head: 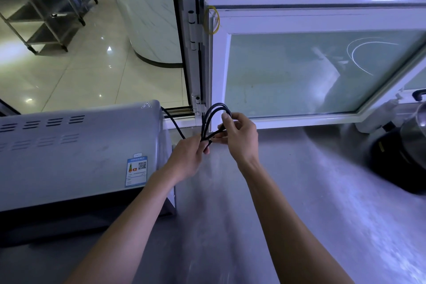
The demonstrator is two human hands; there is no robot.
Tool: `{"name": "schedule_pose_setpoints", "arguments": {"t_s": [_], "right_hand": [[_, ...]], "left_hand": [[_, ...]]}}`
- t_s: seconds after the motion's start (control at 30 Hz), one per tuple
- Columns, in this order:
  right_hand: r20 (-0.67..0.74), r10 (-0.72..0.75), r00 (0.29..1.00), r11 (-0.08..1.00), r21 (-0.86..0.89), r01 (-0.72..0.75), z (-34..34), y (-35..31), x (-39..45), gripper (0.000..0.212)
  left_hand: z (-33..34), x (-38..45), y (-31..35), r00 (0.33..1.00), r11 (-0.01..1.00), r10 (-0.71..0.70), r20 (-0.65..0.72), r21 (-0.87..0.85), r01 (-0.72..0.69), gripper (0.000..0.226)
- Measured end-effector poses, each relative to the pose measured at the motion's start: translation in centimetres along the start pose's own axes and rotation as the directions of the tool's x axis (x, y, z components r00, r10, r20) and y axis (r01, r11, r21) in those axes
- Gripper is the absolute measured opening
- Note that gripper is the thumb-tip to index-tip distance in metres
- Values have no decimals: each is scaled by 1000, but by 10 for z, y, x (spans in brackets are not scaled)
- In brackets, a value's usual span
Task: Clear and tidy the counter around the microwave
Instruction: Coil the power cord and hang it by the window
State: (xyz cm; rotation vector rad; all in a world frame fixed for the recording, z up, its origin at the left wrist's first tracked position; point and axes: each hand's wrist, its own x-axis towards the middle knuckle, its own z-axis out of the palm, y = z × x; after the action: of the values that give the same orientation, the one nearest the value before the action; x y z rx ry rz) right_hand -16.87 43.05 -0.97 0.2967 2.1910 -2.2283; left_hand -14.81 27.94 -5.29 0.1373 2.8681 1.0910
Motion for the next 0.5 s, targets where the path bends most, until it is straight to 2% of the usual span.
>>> {"name": "schedule_pose_setpoints", "arguments": {"t_s": [0.17, 0.27, 0.4, 0.5], "right_hand": [[18, -66, 998, 998, -4, 66, 0, -15, 4, 22], [27, -103, 994, 993, -63, 104, 1, -20, 6, 20], [47, -138, 989, 981, -131, 144, 7, -23, 2, 21], [70, -153, 986, 977, -141, 161, 16, -27, -2, 25]], "left_hand": [[-15, 4, 11, 1000, 988, 6, -2, -156, -7, 29], [-23, 0, 14, 997, 959, -30, 75, -280, 50, 30], [-34, -13, 12, 984, 945, -69, 164, -305, 117, 33], [-41, -20, 14, 986, 938, -90, 141, -321, 131, 35]]}}
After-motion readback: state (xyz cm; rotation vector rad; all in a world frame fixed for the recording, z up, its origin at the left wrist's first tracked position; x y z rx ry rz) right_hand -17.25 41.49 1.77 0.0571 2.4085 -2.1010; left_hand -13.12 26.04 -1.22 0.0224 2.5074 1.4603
